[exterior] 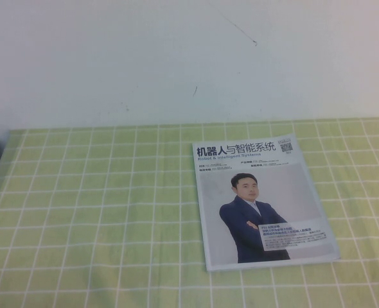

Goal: Close book
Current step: 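Close the open booklet and leave it lying on the table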

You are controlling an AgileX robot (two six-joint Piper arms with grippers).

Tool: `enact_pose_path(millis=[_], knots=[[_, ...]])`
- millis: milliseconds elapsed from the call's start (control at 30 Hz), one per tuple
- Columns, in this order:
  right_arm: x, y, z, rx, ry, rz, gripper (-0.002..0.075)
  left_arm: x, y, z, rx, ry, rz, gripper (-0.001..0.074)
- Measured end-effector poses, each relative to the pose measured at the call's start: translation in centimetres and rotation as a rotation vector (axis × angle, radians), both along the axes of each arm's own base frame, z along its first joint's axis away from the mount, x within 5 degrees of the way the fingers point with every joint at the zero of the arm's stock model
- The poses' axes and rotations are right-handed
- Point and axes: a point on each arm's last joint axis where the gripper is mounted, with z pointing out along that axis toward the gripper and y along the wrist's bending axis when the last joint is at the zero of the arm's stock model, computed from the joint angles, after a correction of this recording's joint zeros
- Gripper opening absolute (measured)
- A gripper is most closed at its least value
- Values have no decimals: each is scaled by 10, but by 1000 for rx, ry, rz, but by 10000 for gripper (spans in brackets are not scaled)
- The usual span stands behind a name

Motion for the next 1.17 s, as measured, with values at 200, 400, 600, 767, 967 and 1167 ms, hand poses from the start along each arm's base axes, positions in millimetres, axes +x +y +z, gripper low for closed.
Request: enact_pose_path(millis=[200, 400, 600, 767, 967, 1167], knots=[[3, 3, 1, -82, -42, 66, -3, 0, 0, 0, 0, 0, 0, -3], [4, 4, 1, -79, -52, 85, -4, 0, 0, 0, 0, 0, 0, -3], [4, 7, 1, -65, -54, 107, -4, 0, 0, 0, 0, 0, 0, -3], [5, 10, 1, -43, -60, 163, -3, 0, 0, 0, 0, 0, 0, -3], [5, 16, 1, 38, -73, 213, -4, 0, 0, 0, 0, 0, 0, -3], [5, 16, 1, 30, -73, 213, -4, 0, 0, 0, 0, 0, 0, -3]])
